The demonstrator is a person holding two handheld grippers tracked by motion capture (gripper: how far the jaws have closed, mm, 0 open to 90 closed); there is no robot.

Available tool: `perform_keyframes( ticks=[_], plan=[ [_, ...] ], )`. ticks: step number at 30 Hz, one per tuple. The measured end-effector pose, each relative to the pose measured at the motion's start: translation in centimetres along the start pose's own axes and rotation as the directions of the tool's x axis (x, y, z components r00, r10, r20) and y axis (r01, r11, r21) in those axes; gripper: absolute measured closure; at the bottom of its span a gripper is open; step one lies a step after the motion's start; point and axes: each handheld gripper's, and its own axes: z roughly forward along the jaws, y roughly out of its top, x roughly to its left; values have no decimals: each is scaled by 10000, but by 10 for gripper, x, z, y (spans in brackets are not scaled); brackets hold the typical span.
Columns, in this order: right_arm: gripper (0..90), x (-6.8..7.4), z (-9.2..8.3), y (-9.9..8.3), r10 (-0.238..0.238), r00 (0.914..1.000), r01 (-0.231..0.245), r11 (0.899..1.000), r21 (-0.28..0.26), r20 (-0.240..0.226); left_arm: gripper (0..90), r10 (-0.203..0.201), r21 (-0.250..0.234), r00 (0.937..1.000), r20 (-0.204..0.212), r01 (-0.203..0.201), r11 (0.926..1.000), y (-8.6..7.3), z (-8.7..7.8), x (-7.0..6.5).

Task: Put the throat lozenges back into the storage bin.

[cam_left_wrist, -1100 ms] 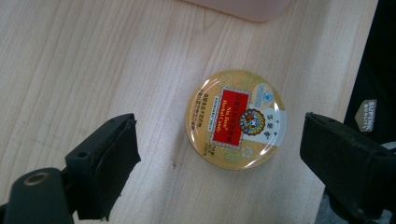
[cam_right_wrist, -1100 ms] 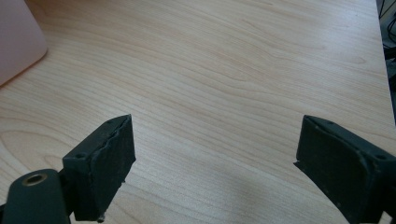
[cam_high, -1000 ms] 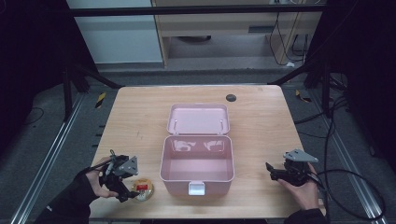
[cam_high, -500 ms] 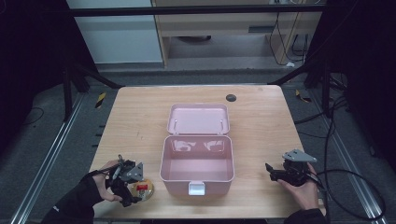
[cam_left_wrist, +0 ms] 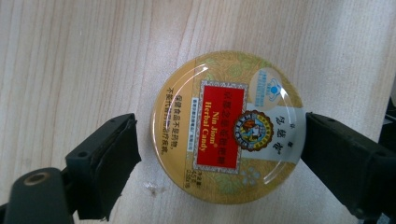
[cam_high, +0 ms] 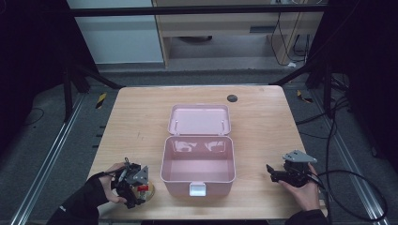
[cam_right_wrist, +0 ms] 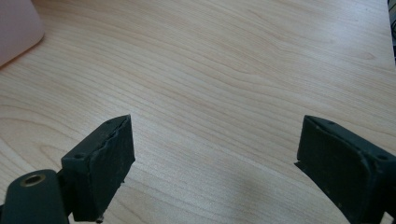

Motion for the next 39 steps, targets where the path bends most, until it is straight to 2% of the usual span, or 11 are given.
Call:
perform_keyframes(
  ticks=[11, 19, 24, 26, 29, 30, 33, 34, 35, 39],
  plan=[
    [113, 1, 1, 0, -54, 10000, 54, 10000, 78, -24, 184, 149, 204, 9999, 74, -151, 9997, 3, 7, 1],
    [114, 1, 1, 0, -47, 10000, 48, 10000, 69, -26, 195, 132, 341, 9998, 119, -136, 9993, 5, 8, 2],
    [114, 1, 1, 0, -64, 10000, 64, 10000, 35, -6, 197, 82, 395, 9995, 289, -94, 9992, 5, 5, 2],
    [114, 1, 1, 0, -68, 10000, 68, 10000, 34, 0, 197, 5, 348, 9994, 351, -18, 9994, 3, 1, 1],
    [114, 1, 1, 0, -69, 10000, 69, 10000, 33, 0, 197, -64, 71, 9998, 199, 63, 10000, 1, -13, 2],
    [114, 1, 1, 0, -69, 10000, 69, 10000, 33, 0, 197, -64, 71, 9998, 199, 63, 10000, 1, -13, 2],
    [114, 1, 1, 0, -73, 10000, 73, 10000, 38, 5, 197, -140, -285, 9999, -4, 140, 9995, 1, -32, 2],
    [114, 1, 1, 0, -73, 10000, 73, 10000, 38, 5, 197, -140, -285, 9999, -4, 140, 9995, 1, -32, 2],
    [114, 1, 1, 0, -94, 10000, 94, 9999, 53, 3, 197, -174, -497, 9997, -160, 166, 9986, 2, -42, 3],
    [113, 1, 1, 0, -96, 10000, 96, 9999, 71, 2, 197, -271, -697, 9991, -325, 247, 9973, 4, -57, 5]
  ],
)
